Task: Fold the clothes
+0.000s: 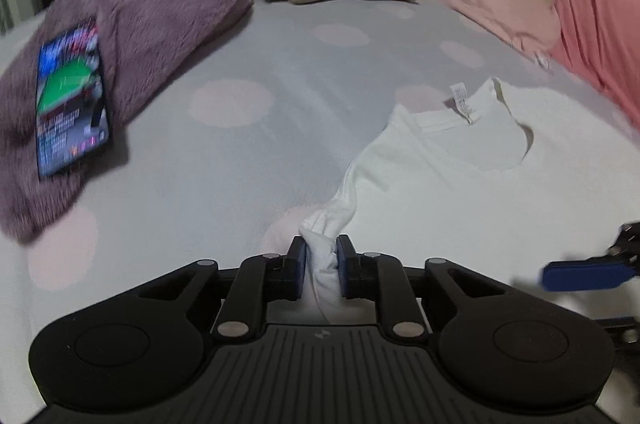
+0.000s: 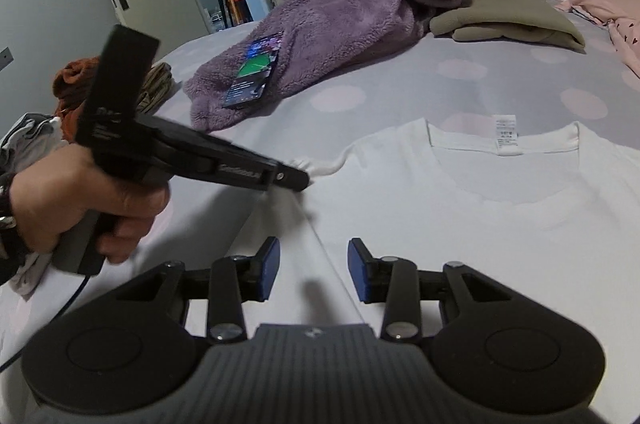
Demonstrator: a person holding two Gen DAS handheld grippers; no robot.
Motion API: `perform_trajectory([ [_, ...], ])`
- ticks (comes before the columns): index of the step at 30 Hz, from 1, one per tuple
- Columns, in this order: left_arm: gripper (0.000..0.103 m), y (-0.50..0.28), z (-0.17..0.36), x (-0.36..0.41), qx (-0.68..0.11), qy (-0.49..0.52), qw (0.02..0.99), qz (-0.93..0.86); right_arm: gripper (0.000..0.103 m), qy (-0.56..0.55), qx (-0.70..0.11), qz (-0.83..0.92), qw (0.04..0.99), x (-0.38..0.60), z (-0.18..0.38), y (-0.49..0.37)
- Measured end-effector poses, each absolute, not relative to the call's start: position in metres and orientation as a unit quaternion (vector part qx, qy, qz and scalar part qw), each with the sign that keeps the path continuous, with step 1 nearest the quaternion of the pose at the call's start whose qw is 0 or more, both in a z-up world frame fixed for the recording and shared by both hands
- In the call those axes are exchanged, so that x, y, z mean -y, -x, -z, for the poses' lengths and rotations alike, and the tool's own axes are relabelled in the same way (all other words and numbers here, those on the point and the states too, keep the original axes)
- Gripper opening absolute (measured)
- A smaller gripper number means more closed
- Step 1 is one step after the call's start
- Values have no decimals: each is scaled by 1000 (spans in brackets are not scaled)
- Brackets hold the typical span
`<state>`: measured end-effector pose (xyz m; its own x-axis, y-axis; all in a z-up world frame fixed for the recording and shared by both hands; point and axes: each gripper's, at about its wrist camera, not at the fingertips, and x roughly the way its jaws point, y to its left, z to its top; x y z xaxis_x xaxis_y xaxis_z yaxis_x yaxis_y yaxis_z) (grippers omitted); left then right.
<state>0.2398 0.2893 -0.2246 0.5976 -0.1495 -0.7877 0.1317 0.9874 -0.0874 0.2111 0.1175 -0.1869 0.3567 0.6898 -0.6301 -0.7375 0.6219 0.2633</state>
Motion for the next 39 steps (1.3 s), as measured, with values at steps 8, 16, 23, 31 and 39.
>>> perform_trajectory([
  [8, 26, -203, 178, -314, -378, 59, 920, 81, 41, 62, -376, -450, 808, -76, 183, -183],
  [16, 29, -124, 181, -323, -417, 114, 898, 86, 41, 110, -368, -527, 758, -113, 203, -100],
  [23, 29, -71, 224, -311, -484, 151, 854, 120, 45, 190, -357, -538, 740, -133, 230, -56],
  [31, 29, -50, 223, -308, -465, 145, 860, 149, 44, 136, -368, -505, 769, -84, 216, -78],
  [39, 29, -34, 221, -303, -449, 120, 870, 165, 44, 98, -374, -459, 800, -50, 210, -111],
])
